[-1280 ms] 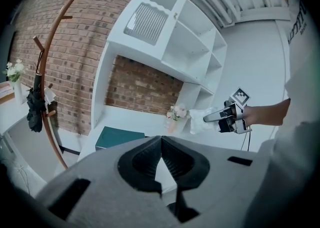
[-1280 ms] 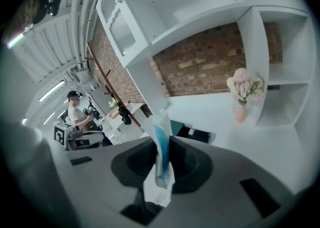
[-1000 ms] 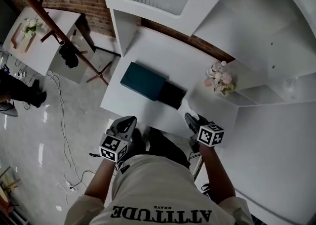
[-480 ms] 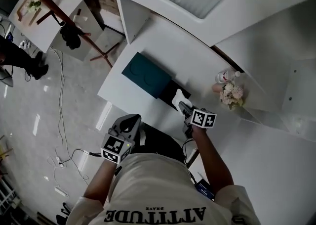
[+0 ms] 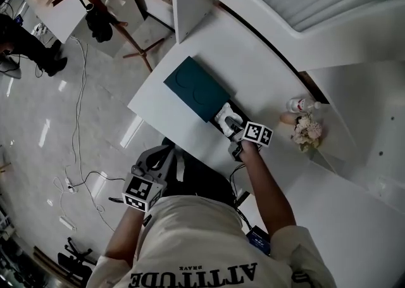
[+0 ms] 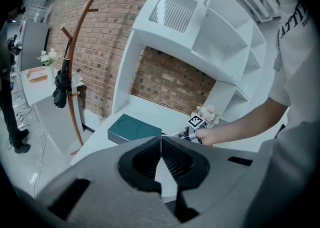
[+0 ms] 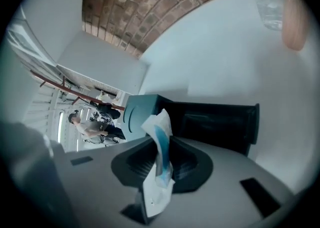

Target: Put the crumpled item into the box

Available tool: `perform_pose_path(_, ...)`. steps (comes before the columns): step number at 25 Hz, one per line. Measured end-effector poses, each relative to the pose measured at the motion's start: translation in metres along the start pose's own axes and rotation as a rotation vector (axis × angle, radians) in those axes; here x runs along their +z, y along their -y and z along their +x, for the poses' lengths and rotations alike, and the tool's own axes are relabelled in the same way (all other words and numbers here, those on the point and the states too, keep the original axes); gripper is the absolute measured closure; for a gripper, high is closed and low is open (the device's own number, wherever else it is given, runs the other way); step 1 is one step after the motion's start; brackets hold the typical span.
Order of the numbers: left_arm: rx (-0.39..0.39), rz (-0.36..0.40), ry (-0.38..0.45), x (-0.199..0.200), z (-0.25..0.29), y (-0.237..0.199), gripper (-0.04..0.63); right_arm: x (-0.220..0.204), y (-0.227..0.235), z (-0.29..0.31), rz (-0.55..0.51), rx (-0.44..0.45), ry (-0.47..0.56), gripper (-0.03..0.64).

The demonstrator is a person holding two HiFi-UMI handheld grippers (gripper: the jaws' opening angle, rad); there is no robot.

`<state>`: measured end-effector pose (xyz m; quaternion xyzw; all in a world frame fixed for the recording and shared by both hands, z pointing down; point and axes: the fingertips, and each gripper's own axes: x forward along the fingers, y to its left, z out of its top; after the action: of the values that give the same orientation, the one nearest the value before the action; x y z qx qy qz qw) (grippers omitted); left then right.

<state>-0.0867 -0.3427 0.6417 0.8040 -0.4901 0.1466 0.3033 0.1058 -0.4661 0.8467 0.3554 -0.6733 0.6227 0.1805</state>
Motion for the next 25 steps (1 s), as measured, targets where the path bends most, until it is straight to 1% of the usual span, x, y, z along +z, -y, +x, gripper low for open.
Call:
perform_pose_path(2, 0.013, -0.01, -0.001, -0.003, -0.002, -0.002, 0.568, 0.001, 0.005, 0.009, 0.011, -0.023, -0.015, 0.54)
perform_pose_path(4, 0.021, -0.016, -0.001, -0.005, -0.003, -0.004, 0.568, 0.003, 0.015, 0.015, -0.017, -0.087, -0.031, 0.537)
perform_pose_path(5, 0.025, -0.018, -0.001, -0.006, -0.003, -0.005, 0.568, 0.003, 0.021, 0.016, -0.049, -0.134, -0.042, 0.52)
perform_pose_path(7, 0.032, -0.02, 0.0, -0.008, -0.005, -0.008, 0.568, 0.002, 0.032, 0.014, -0.136, -0.232, -0.066, 0.446)
perform_pose_path(9, 0.033, -0.021, 0.003, -0.008, -0.007, -0.008, 0.568, 0.002, 0.038, 0.009, -0.215, -0.309, -0.081, 0.393)
perform_pose_path(11, 0.03, -0.018, 0.008, -0.007, -0.008, -0.009, 0.568, 0.003, 0.04, 0.001, -0.255, -0.355, -0.078, 0.377)
perform_pose_path(13, 0.025, -0.013, 0.013, -0.006, -0.01, -0.011, 0.568, 0.005, 0.04, -0.009, -0.265, -0.382, -0.062, 0.37)
perform_pose_path(15, 0.016, -0.007, 0.02, -0.004, -0.012, -0.013, 0.568, 0.007, 0.038, -0.021, -0.264, -0.398, -0.042, 0.368)
perform_pose_path(17, 0.005, 0.0, 0.029, -0.002, -0.015, -0.014, 0.568, 0.007, 0.033, -0.033, -0.268, -0.395, -0.023, 0.368)
perform_pose_path(25, -0.056, 0.047, 0.068, 0.007, -0.028, -0.015, 0.568, -0.002, -0.011, -0.07, -0.295, -0.288, 0.085, 0.368)
